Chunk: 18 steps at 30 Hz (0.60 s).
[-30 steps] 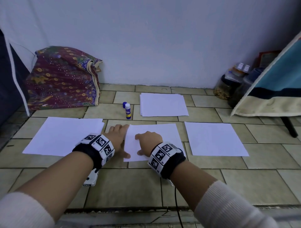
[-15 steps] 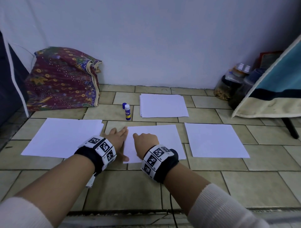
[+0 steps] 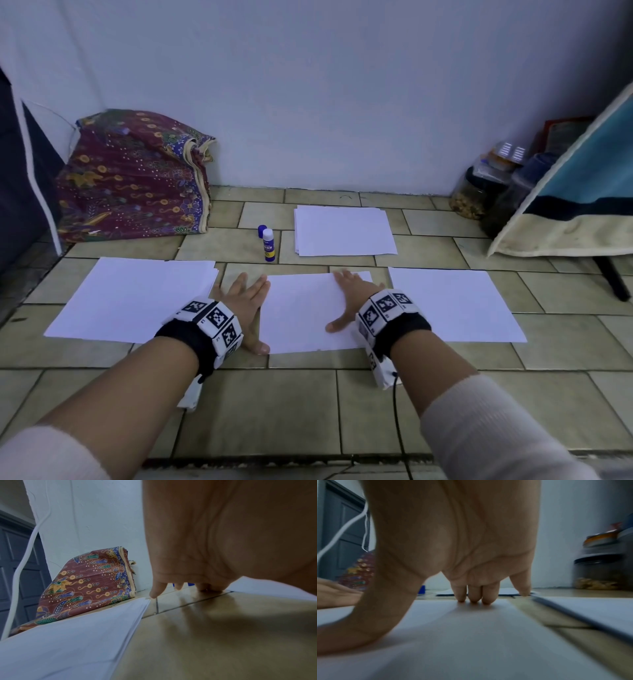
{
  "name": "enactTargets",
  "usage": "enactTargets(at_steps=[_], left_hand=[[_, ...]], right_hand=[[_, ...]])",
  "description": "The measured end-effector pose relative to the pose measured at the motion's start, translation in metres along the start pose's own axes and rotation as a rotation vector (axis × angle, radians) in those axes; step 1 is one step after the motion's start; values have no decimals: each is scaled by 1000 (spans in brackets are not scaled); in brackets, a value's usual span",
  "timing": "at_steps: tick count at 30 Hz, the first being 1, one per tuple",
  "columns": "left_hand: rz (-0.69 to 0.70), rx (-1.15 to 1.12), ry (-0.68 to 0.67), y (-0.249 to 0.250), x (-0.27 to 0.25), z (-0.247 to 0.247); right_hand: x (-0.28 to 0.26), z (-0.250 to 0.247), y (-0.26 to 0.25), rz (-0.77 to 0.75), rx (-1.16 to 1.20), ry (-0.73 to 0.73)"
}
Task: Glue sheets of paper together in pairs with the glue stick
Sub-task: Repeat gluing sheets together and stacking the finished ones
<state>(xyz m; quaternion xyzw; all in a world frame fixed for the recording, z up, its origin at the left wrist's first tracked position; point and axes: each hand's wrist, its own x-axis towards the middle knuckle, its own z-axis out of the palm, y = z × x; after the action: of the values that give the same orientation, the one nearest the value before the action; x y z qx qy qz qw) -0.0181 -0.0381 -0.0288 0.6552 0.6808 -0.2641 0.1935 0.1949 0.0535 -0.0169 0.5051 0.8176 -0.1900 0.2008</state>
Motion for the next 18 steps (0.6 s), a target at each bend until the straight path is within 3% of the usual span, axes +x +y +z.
enactTargets(at_steps=[6,10,14,18], left_hand=[[-11,-1,7,0,1,-1],[-9,-20,87,-2,-8,-9],[-3,42,177,4,-18,-36],[190,-43,226,25,-18,-37]], right_hand=[[-6,0,5,99,-15,23],[-23,-5,-13,274,-188,97],[-30,4,-24,121,-226,101],[-29,9,-40,94,-185,129]])
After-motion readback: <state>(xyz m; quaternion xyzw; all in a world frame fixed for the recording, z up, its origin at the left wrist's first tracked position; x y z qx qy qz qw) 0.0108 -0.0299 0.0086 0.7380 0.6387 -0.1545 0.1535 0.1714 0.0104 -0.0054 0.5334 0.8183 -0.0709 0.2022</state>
